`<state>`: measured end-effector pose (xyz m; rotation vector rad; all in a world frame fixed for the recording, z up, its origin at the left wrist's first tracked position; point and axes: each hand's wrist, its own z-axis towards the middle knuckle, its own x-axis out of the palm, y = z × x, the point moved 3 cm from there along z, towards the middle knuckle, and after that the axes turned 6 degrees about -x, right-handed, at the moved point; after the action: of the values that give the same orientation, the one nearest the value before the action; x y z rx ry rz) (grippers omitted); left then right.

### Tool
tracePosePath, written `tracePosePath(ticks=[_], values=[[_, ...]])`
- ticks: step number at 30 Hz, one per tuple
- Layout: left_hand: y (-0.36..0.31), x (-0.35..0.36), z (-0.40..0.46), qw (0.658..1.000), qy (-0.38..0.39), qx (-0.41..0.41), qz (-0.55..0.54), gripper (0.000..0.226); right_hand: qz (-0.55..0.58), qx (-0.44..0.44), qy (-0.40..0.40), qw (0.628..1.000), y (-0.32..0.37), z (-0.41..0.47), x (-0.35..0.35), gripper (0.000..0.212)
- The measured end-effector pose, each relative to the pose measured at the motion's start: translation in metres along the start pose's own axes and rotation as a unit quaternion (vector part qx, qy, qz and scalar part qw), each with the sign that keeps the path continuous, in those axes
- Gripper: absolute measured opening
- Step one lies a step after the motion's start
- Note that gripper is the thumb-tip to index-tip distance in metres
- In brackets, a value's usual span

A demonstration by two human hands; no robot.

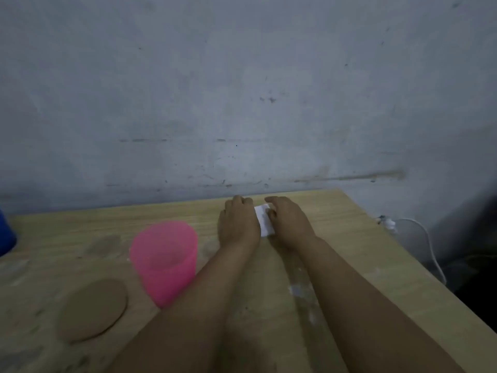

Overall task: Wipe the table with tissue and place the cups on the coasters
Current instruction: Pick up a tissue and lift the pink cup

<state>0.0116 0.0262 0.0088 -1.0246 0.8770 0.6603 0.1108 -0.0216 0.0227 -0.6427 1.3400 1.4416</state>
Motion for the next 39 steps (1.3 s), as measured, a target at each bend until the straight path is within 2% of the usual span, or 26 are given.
tracePosePath(ticks=[4, 6, 12, 17, 22, 24, 27, 29, 32, 34, 39], values=[[0.004, 0.012, -0.003, 0.999, -0.022, 0.012, 0.029, 0.029, -0.108, -0.004, -0.008, 0.994, -0.005, 0.009, 0.013, 0.037], [0.005, 0.014, -0.004, 0.999, -0.035, 0.013, 0.017, 0.027, -0.120, -0.006, -0.021, 0.993, -0.007, 0.015, 0.015, 0.034], [0.003, 0.010, -0.003, 0.999, -0.042, 0.002, -0.014, 0.031, -0.055, 0.012, -0.081, 0.995, -0.011, 0.023, 0.011, 0.021], [0.004, 0.006, -0.002, 0.998, -0.042, -0.001, -0.040, 0.031, -0.026, -0.031, -0.150, 0.988, -0.006, 0.014, 0.006, 0.018], [0.002, -0.006, -0.006, 0.995, -0.070, 0.003, -0.072, 0.011, 0.084, -0.035, -0.149, 0.985, -0.003, 0.004, -0.001, 0.012], [0.000, -0.012, -0.012, 0.988, -0.087, 0.005, -0.125, 0.007, 0.137, -0.030, -0.154, 0.978, -0.001, -0.002, -0.006, 0.009], [-0.007, -0.024, -0.022, 0.956, -0.083, -0.014, -0.280, 0.007, 0.266, 0.028, -0.160, 0.950, 0.001, -0.011, -0.021, 0.016], [-0.015, -0.036, -0.027, 0.925, -0.064, -0.038, -0.373, 0.006, 0.387, 0.092, -0.129, 0.908, 0.002, -0.020, -0.032, 0.025], [-0.028, -0.062, -0.041, 0.889, -0.046, -0.045, -0.453, 0.009, 0.503, 0.143, -0.076, 0.849, 0.010, -0.043, -0.051, 0.018], [-0.034, -0.079, -0.057, 0.886, -0.041, -0.031, -0.461, 0.011, 0.536, 0.152, -0.073, 0.827, 0.017, -0.062, -0.065, 0.013], [-0.033, -0.121, -0.109, 0.902, -0.042, 0.013, -0.429, 0.021, 0.531, 0.159, -0.110, 0.825, 0.045, -0.114, -0.092, 0.012]])
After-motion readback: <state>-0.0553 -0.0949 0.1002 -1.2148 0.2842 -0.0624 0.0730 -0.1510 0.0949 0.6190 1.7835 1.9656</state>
